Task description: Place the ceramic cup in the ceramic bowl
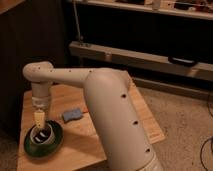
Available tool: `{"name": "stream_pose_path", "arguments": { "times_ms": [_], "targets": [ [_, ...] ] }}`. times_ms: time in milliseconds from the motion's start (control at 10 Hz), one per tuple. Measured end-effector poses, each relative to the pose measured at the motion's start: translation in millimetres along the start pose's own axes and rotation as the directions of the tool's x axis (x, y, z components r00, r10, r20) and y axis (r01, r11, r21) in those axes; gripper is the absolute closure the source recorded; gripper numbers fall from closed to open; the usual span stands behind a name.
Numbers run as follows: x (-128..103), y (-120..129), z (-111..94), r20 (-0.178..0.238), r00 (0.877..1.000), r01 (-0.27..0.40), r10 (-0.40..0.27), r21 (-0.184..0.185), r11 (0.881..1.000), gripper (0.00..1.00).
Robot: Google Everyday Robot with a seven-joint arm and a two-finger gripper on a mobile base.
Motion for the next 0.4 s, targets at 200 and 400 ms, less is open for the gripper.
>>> {"name": "stream_pose_path", "arguments": {
  "times_ms": [200,400],
  "targets": [
    [7.1,-0.5,-8.2,0.056,0.998,-0.006,0.005,0.019,1.0,0.2],
    [13.0,1.8,-33.5,0.149,0.989,-0.017,0.007,0.068,0.998,0.2]
  ]
}}
